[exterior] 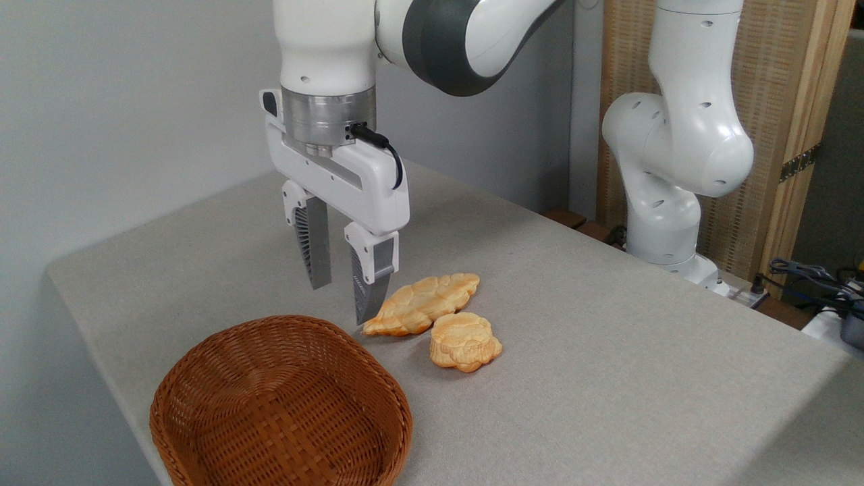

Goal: Put bread into the basket

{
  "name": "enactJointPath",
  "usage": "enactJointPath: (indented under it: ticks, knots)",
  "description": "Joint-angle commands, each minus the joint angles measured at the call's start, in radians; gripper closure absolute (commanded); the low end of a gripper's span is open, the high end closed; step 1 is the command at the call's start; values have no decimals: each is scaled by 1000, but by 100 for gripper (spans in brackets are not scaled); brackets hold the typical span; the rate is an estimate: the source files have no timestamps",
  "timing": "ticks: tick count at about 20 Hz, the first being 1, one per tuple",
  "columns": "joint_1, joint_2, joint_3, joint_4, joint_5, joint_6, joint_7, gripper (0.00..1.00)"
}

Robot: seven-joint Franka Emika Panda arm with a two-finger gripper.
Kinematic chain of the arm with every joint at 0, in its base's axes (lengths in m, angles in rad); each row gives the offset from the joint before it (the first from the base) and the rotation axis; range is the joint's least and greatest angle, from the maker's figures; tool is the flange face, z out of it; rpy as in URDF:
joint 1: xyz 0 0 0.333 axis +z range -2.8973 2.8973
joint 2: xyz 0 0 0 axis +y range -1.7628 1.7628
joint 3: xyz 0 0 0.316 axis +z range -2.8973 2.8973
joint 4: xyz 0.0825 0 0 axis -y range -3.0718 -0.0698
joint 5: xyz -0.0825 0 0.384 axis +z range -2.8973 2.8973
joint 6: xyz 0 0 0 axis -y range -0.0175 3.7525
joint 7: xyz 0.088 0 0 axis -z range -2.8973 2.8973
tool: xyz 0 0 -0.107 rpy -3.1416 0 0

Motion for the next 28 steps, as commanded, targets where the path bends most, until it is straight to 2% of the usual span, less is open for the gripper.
enactJointPath:
  ticks: [1, 10, 12, 13, 16, 18, 21, 22, 28]
  knots:
    - [-5, 5, 8, 15, 8, -55, 5, 0]
    - [-5, -1, 8, -6, 11, -103, 25, 0]
    - [-2, -11, 14, -40, 11, -103, 71, 0]
    - [-4, -23, 37, -64, 13, -101, 112, 0]
    - [-4, -90, 94, -142, 45, -103, 214, 0]
    - [-4, -112, 105, -195, 48, -101, 254, 0]
    - [-5, -132, 105, -261, 132, -92, 263, 0]
    - [-7, -141, 105, -284, 141, -84, 263, 0]
    - [-22, -135, 102, -295, 135, -81, 260, 0]
